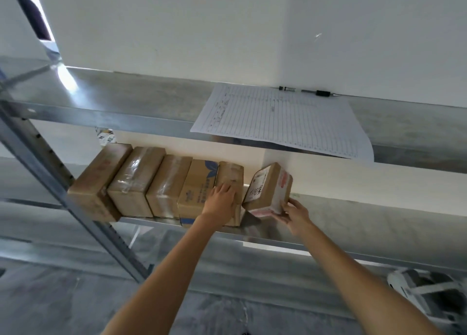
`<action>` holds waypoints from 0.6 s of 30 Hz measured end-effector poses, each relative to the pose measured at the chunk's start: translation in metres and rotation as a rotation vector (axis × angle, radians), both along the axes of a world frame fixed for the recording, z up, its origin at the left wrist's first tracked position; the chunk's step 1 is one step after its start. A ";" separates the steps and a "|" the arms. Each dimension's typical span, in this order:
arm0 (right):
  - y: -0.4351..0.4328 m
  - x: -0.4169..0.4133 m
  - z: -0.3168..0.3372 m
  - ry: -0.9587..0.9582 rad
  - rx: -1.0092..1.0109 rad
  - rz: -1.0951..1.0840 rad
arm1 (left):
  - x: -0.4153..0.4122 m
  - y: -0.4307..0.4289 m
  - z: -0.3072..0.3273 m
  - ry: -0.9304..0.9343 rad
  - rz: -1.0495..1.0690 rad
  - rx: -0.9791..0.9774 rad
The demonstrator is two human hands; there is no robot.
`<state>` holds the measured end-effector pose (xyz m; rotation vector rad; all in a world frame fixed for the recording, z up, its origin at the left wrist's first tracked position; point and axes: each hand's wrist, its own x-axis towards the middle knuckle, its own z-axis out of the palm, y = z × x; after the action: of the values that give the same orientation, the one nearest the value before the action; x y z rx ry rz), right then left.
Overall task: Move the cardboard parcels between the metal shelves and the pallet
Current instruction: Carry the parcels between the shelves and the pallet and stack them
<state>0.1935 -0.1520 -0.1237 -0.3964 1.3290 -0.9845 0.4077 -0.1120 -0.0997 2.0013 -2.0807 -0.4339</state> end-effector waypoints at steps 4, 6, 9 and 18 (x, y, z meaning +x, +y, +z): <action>0.008 -0.008 -0.001 0.172 -0.033 -0.064 | -0.003 0.020 0.007 0.034 0.003 -0.046; 0.007 -0.010 -0.004 0.372 -0.058 -0.028 | -0.002 0.032 0.007 0.066 -0.004 -0.073; 0.015 0.001 0.010 0.671 -0.126 0.113 | -0.001 0.045 0.006 0.083 -0.007 -0.064; 0.022 0.054 0.012 1.182 -0.367 0.534 | -0.025 0.046 0.018 0.057 -0.025 -0.094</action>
<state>0.2470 -0.1297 -0.1120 -1.7022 1.8916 -0.4863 0.3826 -0.0657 -0.0812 1.8894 -2.0546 -0.3855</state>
